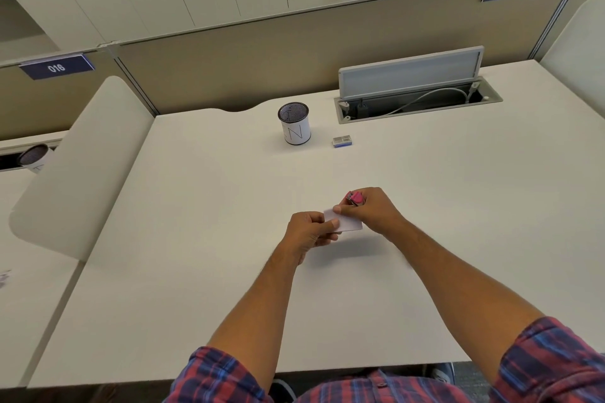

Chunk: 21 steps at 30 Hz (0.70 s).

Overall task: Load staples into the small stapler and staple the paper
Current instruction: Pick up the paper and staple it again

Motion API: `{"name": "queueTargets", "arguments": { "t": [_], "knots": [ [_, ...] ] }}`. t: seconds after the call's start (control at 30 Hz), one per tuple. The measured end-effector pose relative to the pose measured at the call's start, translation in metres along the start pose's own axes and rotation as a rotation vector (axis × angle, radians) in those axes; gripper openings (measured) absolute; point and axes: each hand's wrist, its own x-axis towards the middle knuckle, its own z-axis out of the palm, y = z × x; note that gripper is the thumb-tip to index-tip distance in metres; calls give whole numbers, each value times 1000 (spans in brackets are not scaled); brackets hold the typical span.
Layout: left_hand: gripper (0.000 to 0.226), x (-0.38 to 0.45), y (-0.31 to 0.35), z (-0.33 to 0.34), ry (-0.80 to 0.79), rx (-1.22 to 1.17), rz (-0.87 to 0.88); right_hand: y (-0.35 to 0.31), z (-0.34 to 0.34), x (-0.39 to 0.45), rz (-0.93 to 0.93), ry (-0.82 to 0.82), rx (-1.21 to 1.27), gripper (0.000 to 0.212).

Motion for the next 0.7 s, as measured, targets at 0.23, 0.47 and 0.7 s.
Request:
{"name": "queueTargets", "arguments": {
  "t": [0.23, 0.47, 0.7],
  "knots": [
    [14, 7, -4, -11, 190, -196, -8, 6, -6, -2, 276, -23, 284, 56],
    [15, 7, -4, -13, 222, -375, -13, 12, -1, -15, 257, -42, 275, 59],
    [12, 6, 1, -6, 217, -443, -19, 15, 9, -18, 164, -94, 441, 49]
  ]
}}
